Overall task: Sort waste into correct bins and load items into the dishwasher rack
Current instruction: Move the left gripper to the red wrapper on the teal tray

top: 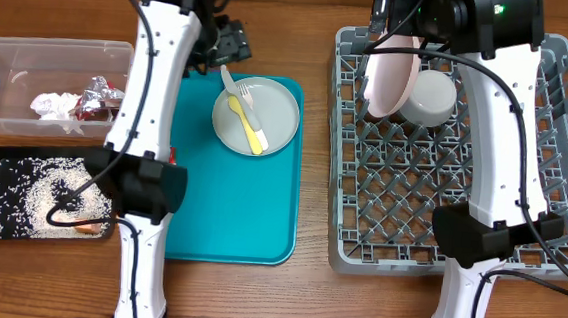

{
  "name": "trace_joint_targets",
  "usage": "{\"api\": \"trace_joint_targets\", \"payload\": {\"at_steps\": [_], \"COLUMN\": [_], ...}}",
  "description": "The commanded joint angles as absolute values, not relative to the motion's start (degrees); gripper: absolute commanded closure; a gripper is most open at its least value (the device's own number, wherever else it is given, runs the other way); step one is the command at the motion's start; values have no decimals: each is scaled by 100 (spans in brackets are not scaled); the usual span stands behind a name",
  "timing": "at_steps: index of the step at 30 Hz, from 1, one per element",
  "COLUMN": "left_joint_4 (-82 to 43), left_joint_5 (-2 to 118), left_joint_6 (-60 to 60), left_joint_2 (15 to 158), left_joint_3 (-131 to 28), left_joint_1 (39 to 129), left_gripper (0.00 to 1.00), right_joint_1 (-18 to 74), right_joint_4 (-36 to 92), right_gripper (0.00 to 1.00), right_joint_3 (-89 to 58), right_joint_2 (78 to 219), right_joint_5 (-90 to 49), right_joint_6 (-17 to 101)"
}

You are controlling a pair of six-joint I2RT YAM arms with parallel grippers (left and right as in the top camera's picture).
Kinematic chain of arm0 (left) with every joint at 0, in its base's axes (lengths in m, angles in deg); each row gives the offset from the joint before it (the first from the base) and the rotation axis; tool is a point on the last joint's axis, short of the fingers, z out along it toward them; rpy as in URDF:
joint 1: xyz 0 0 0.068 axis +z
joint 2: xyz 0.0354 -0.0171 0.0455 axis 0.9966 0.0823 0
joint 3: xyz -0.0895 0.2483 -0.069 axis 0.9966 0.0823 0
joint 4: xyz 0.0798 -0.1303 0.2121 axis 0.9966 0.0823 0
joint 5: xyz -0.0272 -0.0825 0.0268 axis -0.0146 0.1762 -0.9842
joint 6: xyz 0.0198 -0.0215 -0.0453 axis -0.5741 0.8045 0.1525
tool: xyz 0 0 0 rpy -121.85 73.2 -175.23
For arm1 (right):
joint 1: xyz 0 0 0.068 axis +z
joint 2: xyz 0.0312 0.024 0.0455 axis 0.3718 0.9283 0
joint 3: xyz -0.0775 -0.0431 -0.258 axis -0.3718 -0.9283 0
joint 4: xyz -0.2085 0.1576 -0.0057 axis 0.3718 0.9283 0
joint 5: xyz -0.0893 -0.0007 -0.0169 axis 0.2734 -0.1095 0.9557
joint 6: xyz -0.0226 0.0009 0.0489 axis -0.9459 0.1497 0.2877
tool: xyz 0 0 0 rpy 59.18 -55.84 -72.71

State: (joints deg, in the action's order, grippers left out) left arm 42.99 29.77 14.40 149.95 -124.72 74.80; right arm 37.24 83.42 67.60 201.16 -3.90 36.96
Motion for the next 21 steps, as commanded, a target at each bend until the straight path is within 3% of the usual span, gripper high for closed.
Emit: {"api": "trace_joint_targets", "payload": {"at_steps": [1, 5, 12, 21], "left_joint_4": [4314, 4314, 4308, 2839], "left_joint_5": [3147, 2957, 1762, 2116], "left_joint_6": [1489, 1491, 2295, 1799], "left_joint_2": [14580, 14036, 12552, 12139], "left_joint_3": [-12220, -11689, -9401, -6948], "left_joint_1": [7676, 7768, 7788, 7869], "left_gripper": [3, 0, 0, 0], "right_joint_1": [3733, 3733, 3733, 3733], "right_joint_4": [8323, 8323, 8323, 8323], "right_gripper": [0, 0, 0, 0], "right_joint_3": [6767, 6767, 6767, 6767], "right_joint_2": [20144, 20144, 20144, 20144], "right_joint_5": [-331, -331, -331, -331], "right_joint_6": [3690, 3690, 3690, 3690]}}
